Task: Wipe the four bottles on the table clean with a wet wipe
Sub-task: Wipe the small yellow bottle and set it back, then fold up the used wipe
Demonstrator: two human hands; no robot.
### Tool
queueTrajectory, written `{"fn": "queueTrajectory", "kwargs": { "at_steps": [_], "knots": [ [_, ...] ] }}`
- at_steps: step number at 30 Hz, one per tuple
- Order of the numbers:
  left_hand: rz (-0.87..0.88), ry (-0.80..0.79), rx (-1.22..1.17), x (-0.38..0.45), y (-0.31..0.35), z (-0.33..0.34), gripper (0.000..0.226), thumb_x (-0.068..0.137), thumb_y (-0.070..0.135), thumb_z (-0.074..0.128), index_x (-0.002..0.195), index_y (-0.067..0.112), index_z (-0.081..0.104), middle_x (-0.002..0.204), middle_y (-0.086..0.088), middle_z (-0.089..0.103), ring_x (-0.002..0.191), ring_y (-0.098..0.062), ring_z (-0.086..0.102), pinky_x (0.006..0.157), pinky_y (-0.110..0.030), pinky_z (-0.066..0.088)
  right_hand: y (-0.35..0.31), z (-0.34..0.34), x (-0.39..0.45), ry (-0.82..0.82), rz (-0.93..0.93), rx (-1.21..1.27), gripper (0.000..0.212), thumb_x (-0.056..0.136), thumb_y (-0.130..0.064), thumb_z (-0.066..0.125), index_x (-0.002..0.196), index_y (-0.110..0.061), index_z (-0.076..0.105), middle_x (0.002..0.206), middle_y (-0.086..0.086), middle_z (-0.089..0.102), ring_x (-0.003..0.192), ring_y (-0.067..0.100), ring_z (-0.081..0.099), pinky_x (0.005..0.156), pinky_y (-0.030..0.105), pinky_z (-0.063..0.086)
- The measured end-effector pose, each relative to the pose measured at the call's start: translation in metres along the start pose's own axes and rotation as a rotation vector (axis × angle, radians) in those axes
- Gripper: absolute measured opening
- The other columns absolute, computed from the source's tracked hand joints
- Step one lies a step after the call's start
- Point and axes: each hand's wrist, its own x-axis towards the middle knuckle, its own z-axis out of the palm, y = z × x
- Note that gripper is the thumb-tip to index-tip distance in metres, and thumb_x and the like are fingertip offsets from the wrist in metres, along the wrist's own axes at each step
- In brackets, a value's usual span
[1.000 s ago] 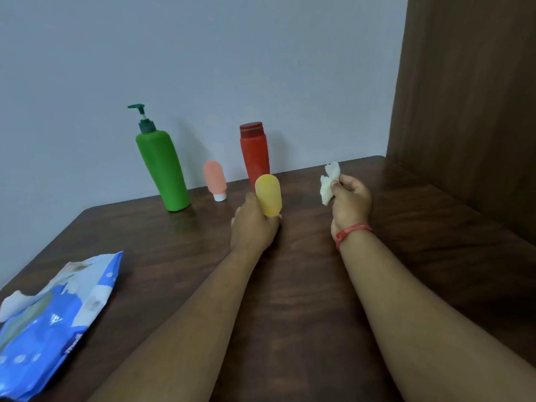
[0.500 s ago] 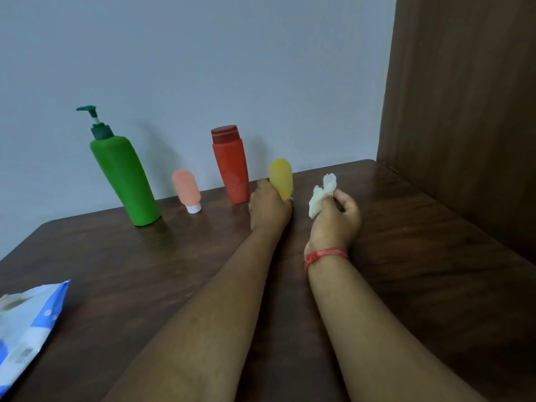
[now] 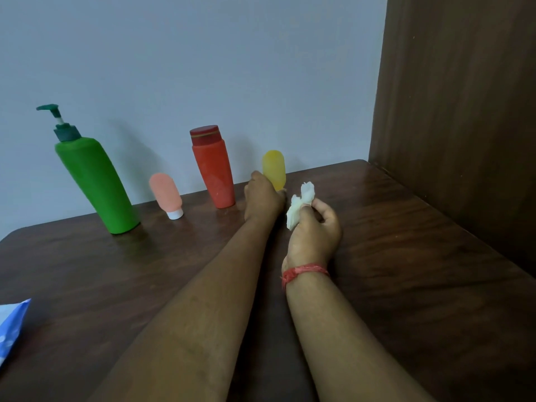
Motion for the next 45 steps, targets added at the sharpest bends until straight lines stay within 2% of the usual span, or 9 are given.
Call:
{"fn": "queueTrajectory", "kwargs": {
  "at_steps": [8, 13, 21, 27, 33, 36, 39, 43, 45],
  "knots": [
    [0.004, -0.002, -0.031, 0.004, -0.004, 0.002, 0.052, 0.082, 0.032, 0.078, 0.114, 0.007, 0.046, 0.117, -0.014, 0.062, 0.117, -0.034, 0.056, 0.092, -0.049, 0.052, -0.002, 0.0, 0.0, 0.006, -0.011, -0.008, 0.006, 0.092, -0.005, 0.068, 0.088, -0.009, 0.07, 0.06, -0.01, 0.07, 0.071, 0.004, 0.072, 0.054, 0.013, 0.049],
    [0.009, 0.006, -0.022, 0.005, -0.004, 0.002, 0.053, 0.083, 0.032, 0.079, 0.115, 0.007, 0.046, 0.118, -0.014, 0.062, 0.118, -0.034, 0.055, 0.091, -0.048, 0.052, -0.001, 0.0, 0.001, 0.007, -0.006, 0.005, 0.007, 0.09, -0.014, 0.074, 0.092, -0.007, 0.073, 0.073, -0.005, 0.075, 0.083, 0.012, 0.075, 0.057, 0.014, 0.052],
    [0.0, 0.015, -0.021, 0.005, -0.004, 0.0, 0.054, 0.082, 0.032, 0.08, 0.115, 0.007, 0.046, 0.118, -0.014, 0.062, 0.118, -0.033, 0.055, 0.091, -0.047, 0.052, 0.001, -0.001, 0.005, 0.019, -0.007, -0.016, 0.01, 0.091, -0.006, 0.07, 0.084, -0.014, 0.071, 0.067, -0.009, 0.074, 0.075, 0.009, 0.074, 0.056, 0.013, 0.051],
    [0.007, 0.024, -0.023, 0.0, -0.003, -0.004, 0.057, 0.08, 0.034, 0.081, 0.115, 0.005, 0.047, 0.119, -0.014, 0.062, 0.117, -0.033, 0.055, 0.092, -0.048, 0.052, 0.004, -0.003, 0.009, 0.0, -0.016, -0.01, 0.004, 0.092, -0.005, 0.068, 0.09, -0.007, 0.072, 0.059, -0.005, 0.07, 0.074, 0.009, 0.074, 0.055, 0.015, 0.051],
    [0.047, 0.016, -0.094, -0.011, -0.02, -0.012, 0.049, 0.08, 0.035, 0.077, 0.107, 0.008, 0.046, 0.103, -0.011, 0.065, 0.1, -0.031, 0.062, 0.084, -0.048, 0.054, 0.005, -0.002, 0.009, -0.033, -0.023, -0.005, 0.015, 0.089, -0.018, 0.076, 0.089, -0.004, 0.072, 0.06, 0.001, 0.065, 0.062, 0.006, 0.067, 0.055, 0.015, 0.05],
    [0.086, -0.035, -0.12, -0.033, -0.029, -0.031, 0.05, 0.084, 0.027, 0.077, 0.119, 0.007, 0.046, 0.101, -0.008, 0.063, 0.098, -0.027, 0.062, 0.087, -0.045, 0.053, 0.007, -0.002, 0.007, -0.05, -0.027, -0.038, 0.004, 0.091, -0.009, 0.071, 0.087, -0.008, 0.07, 0.056, -0.008, 0.067, 0.057, 0.003, 0.064, 0.055, 0.017, 0.05],
    [0.114, -0.071, -0.139, -0.06, -0.041, -0.056, 0.052, 0.089, 0.021, 0.073, 0.13, 0.003, 0.046, 0.091, 0.0, 0.061, 0.095, -0.021, 0.062, 0.084, -0.033, 0.049, 0.007, -0.002, 0.001, -0.105, -0.028, -0.106, 0.001, 0.091, -0.011, 0.07, 0.091, -0.011, 0.071, 0.065, -0.012, 0.072, 0.062, 0.004, 0.066, 0.057, 0.02, 0.05],
    [0.105, -0.094, -0.161, -0.101, -0.061, -0.098, 0.044, 0.093, 0.023, 0.07, 0.128, 0.008, 0.048, 0.097, 0.002, 0.063, 0.09, -0.015, 0.061, 0.078, -0.025, 0.045, 0.006, -0.002, -0.011, -0.19, -0.045, -0.23, 0.006, 0.09, -0.007, 0.068, 0.09, -0.01, 0.073, 0.076, -0.001, 0.075, 0.068, 0.01, 0.066, 0.06, 0.022, 0.051],
    [0.093, -0.089, -0.187, -0.121, -0.074, -0.122, 0.04, 0.093, 0.024, 0.069, 0.126, 0.01, 0.049, 0.095, 0.003, 0.064, 0.086, -0.011, 0.06, 0.076, -0.025, 0.047, 0.009, -0.003, -0.018, -0.278, -0.018, -0.265, 0.019, 0.089, 0.004, 0.061, 0.087, -0.011, 0.073, 0.085, 0.003, 0.075, 0.08, 0.018, 0.072, 0.069, 0.028, 0.056]
  ]
}}
